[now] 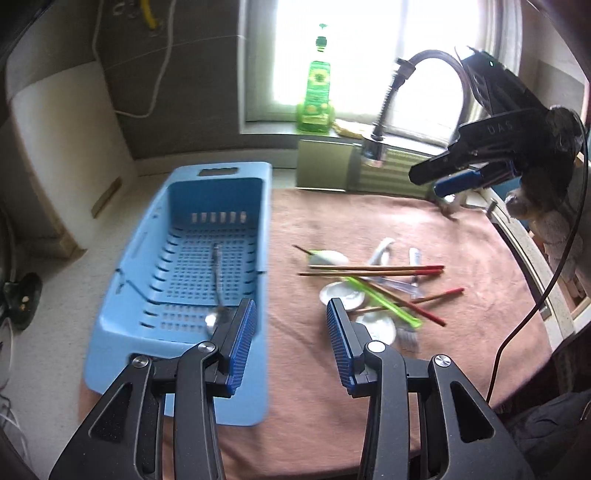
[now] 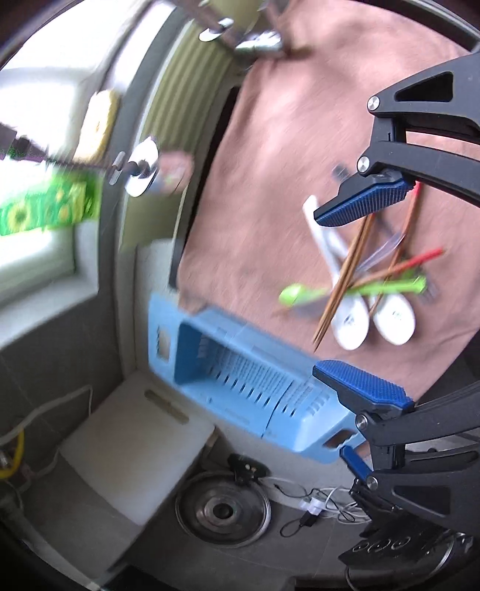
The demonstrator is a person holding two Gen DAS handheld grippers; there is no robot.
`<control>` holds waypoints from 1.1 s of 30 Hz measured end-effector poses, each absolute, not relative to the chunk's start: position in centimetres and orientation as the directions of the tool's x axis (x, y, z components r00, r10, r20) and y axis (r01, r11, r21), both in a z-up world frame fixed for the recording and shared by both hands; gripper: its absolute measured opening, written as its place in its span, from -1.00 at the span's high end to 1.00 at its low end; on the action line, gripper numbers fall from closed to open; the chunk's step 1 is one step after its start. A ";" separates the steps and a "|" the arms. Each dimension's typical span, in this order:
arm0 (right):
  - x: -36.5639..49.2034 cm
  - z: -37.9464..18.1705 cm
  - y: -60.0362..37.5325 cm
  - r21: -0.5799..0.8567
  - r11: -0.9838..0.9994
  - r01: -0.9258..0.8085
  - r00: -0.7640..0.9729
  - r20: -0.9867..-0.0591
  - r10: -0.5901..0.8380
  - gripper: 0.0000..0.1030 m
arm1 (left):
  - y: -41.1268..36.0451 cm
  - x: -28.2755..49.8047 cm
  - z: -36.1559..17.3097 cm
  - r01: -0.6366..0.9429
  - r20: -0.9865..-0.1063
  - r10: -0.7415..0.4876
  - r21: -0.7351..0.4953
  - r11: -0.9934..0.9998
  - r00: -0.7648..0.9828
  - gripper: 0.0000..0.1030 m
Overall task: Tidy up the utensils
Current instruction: 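Move the right gripper back over the utensil pile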
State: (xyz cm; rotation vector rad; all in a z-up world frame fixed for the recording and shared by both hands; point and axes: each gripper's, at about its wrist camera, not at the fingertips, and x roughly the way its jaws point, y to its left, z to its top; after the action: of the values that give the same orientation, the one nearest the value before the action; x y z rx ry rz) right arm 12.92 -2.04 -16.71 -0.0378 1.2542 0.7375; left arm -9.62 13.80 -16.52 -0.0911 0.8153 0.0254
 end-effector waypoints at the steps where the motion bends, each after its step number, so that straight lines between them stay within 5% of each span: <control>1: 13.0 -17.0 -3.0 0.374 0.776 -0.508 0.107 -0.866 0.488 -0.39 | 13.1 -9.5 -16.6 -0.047 -0.729 -0.022 -0.073 0.996 0.684 0.25; 16: 11.6 -17.9 -12.4 0.427 0.762 -0.487 0.172 -0.808 0.563 -0.39 | 8.4 -7.9 -16.4 0.001 -0.749 -0.023 -0.030 1.000 0.662 0.25; 27: 10.0 -21.1 -11.4 0.582 0.704 -0.406 0.011 -0.768 0.641 -0.39 | 9.3 -5.4 -15.6 0.067 -0.773 -0.028 0.019 0.998 0.634 0.25; 33: 8.9 -24.0 -10.6 0.619 0.712 -0.332 -0.079 -0.770 0.633 0.00 | 8.8 -4.2 -15.6 0.137 -0.775 -0.064 0.030 0.990 0.629 0.25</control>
State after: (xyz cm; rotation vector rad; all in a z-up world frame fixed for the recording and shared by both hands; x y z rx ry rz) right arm 8.94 -10.63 -23.96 0.2651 1.4426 0.8134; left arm -4.21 8.77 -15.58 0.0887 0.8839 -0.1151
